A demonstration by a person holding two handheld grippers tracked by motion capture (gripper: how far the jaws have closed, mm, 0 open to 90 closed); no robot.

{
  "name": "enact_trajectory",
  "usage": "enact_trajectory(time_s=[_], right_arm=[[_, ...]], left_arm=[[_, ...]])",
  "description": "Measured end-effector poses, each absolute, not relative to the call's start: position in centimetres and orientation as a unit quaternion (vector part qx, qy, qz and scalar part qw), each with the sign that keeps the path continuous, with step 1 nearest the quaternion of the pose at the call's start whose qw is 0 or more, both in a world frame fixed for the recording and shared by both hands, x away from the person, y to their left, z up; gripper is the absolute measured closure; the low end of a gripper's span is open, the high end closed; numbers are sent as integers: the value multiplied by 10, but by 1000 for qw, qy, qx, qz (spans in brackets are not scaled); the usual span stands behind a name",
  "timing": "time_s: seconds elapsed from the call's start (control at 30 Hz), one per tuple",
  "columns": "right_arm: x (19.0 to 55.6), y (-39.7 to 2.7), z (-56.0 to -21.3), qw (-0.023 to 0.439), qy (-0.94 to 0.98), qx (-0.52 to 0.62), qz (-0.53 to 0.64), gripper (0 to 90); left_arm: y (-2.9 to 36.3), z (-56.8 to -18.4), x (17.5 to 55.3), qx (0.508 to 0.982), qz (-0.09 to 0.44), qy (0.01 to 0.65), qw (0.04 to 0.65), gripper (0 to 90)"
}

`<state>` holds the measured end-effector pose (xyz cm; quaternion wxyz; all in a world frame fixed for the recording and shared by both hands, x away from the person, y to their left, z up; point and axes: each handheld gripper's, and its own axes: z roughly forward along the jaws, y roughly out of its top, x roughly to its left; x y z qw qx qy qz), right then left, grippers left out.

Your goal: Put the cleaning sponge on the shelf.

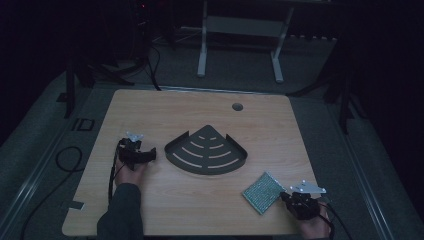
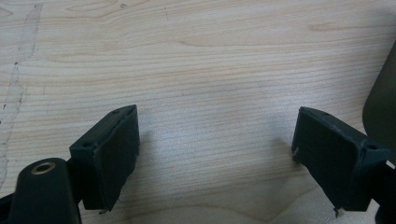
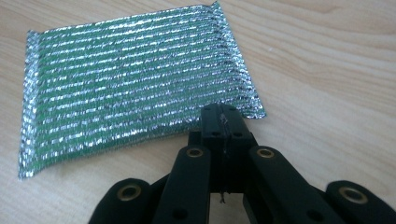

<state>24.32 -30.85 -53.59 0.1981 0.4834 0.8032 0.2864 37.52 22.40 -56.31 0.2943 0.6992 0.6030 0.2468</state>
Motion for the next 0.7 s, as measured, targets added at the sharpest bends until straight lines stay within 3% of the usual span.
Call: enact_trajectory(time_s=[0.7], right_arm=[[277,-282,-530,197,821,449,292,897]], left_arm=[[224,-563,375,699,247,603,294,156]])
